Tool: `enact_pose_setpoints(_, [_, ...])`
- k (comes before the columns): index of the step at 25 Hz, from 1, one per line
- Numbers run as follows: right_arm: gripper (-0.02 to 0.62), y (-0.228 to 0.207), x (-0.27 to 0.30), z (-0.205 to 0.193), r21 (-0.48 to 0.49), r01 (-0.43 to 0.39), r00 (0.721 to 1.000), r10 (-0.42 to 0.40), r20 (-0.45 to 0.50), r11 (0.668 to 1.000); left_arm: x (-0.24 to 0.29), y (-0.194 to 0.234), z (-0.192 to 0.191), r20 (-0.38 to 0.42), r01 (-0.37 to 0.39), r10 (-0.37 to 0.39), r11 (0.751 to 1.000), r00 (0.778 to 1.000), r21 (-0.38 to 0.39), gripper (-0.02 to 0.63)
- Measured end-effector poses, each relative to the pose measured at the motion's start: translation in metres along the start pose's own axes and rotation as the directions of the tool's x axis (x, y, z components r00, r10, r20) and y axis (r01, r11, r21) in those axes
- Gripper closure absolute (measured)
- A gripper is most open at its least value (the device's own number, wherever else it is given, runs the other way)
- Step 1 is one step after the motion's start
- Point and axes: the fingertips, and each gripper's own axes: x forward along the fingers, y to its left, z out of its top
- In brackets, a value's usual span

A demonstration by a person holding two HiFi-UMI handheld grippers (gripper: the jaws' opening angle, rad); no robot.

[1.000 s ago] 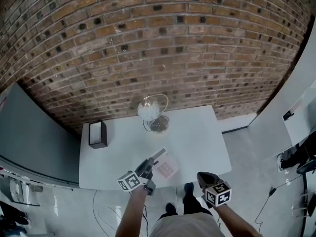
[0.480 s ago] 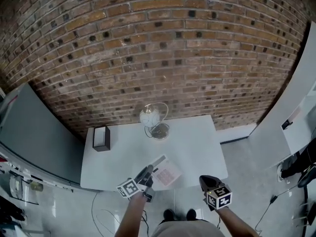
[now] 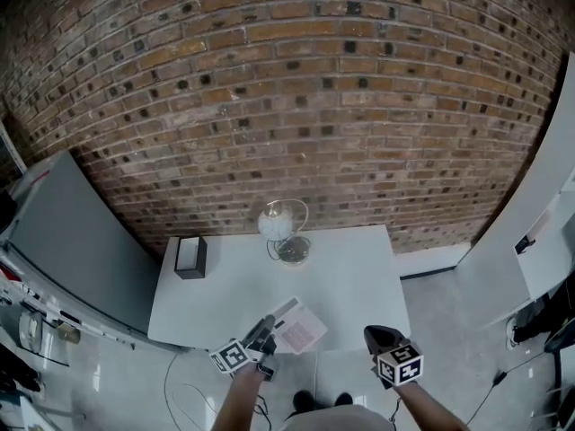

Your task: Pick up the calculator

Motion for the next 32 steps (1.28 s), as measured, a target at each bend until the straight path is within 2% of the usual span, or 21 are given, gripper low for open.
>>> enact_pose_setpoints(4, [0.583, -0.006, -0.001, 0.006, 0.000, 0.003, 1.000, -0.003, 0.019, 1.000, -0.003, 0.000, 0.002, 0.018, -0.024, 0.024, 1.000, 1.000, 0.016, 0.525])
enact_pose_setpoints(7, [0.583, -0.007, -0.002, 0.009, -0.006, -0.001, 1.000, 0.001, 0.023, 1.000, -0.002, -0.004, 0.001, 0.038, -0.002, 0.003, 1.000, 0.999, -0.016, 0.525])
enact_pose_setpoints(11, [0.583, -0.008, -0.002, 0.014, -0.033, -0.004, 0.999, 0.005, 0.033, 0.999, 0.001, -0.012, 0.006, 0.047, 0.037, -0.037, 0.999, 0.998, -0.010, 0.525])
enact_pose_setpoints(15, [0.584, -0.006, -0.004, 0.018, -0.078, 0.007, 0.999, -0.003, 0.048, 0.997, -0.004, -0.010, 0.007, 0.035, -0.002, 0.002, 1.000, 0.999, -0.004, 0.525])
enact_pose_setpoints(32, [0.584, -0.001, -0.013, 0.029, -0.108, 0.024, 0.995, -0.013, 0.099, 0.994, -0.017, -0.015, 0.004, 0.031, -0.009, 0.009, 1.000, 0.999, 0.009, 0.525])
